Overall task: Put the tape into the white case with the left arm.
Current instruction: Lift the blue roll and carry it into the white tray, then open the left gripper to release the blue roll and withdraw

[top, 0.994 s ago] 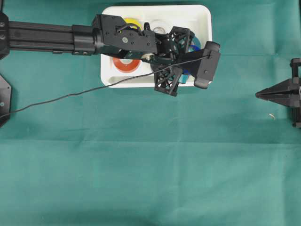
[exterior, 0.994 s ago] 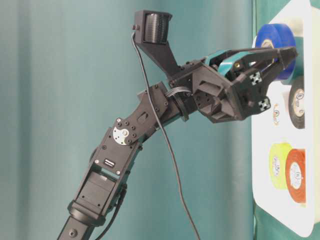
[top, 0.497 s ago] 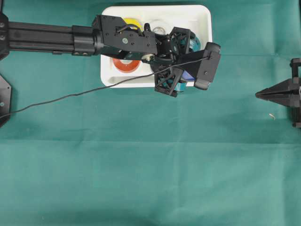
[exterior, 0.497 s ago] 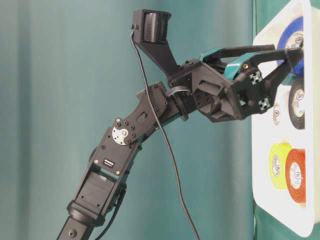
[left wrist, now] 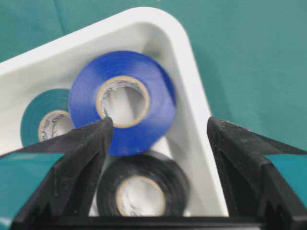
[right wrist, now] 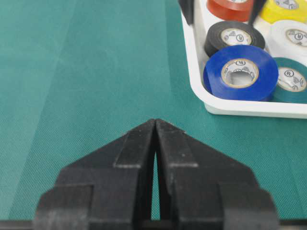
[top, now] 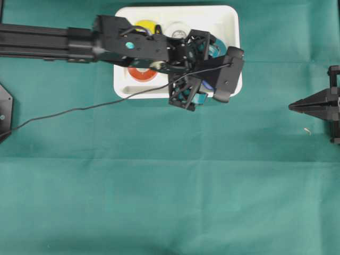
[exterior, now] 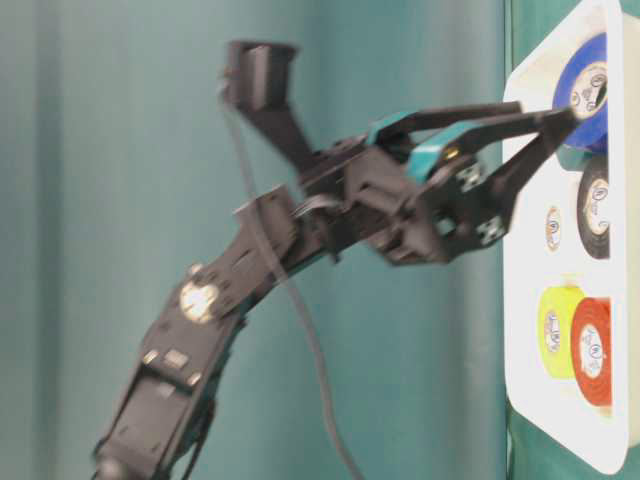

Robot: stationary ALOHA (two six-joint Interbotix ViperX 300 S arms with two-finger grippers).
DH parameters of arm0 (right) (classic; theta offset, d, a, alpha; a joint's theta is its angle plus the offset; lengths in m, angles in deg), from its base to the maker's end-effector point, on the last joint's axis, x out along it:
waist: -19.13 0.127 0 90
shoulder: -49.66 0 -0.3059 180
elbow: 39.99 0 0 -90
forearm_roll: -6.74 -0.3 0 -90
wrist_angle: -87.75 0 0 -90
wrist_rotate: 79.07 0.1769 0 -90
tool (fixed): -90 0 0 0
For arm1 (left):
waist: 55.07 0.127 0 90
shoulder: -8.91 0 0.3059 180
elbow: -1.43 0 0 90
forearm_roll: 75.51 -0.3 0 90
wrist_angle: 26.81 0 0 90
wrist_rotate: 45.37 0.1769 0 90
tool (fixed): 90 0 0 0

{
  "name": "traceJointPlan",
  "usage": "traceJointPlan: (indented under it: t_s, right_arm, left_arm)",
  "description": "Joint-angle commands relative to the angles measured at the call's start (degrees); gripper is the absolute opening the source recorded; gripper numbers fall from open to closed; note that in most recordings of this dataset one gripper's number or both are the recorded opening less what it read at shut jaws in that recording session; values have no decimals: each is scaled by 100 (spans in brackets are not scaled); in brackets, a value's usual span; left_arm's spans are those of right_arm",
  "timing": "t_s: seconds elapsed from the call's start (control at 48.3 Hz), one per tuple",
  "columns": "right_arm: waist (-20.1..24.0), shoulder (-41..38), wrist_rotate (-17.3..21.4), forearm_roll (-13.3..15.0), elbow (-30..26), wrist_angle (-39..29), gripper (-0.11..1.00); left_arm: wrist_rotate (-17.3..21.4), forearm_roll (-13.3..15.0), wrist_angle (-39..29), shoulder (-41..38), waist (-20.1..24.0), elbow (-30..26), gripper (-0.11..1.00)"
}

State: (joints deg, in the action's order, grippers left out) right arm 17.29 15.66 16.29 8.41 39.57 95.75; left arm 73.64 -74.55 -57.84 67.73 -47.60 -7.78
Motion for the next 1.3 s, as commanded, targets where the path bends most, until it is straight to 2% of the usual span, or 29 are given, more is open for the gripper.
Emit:
traceJointPlan:
  t_s: [0.0,0.186,0.29,0.724,0.931,1.283]
  right_arm:
    - [-9,-35,9,18,-62,44,-9]
    - [0,-35,9,18,-62,44,-9]
    - [0,-35,9,18,-62,44,-9]
    - [0,-35,9,18,-62,44,-9]
    - [0,-35,9,18,-62,44,-9]
    - [0,-35,9,18,-62,44,-9]
  left_arm:
    - [-9,26,79,457,-141,141,78]
    - [-26,26,149,861,-316,615,78]
    - [-176,26,202,1046,-396,835,78]
    - [-1257,35,466,1881,-589,1916,78]
    - [-1714,35,888,2338,-686,2540,78]
    - [-2083,35,1819,2848,-773,3375,78]
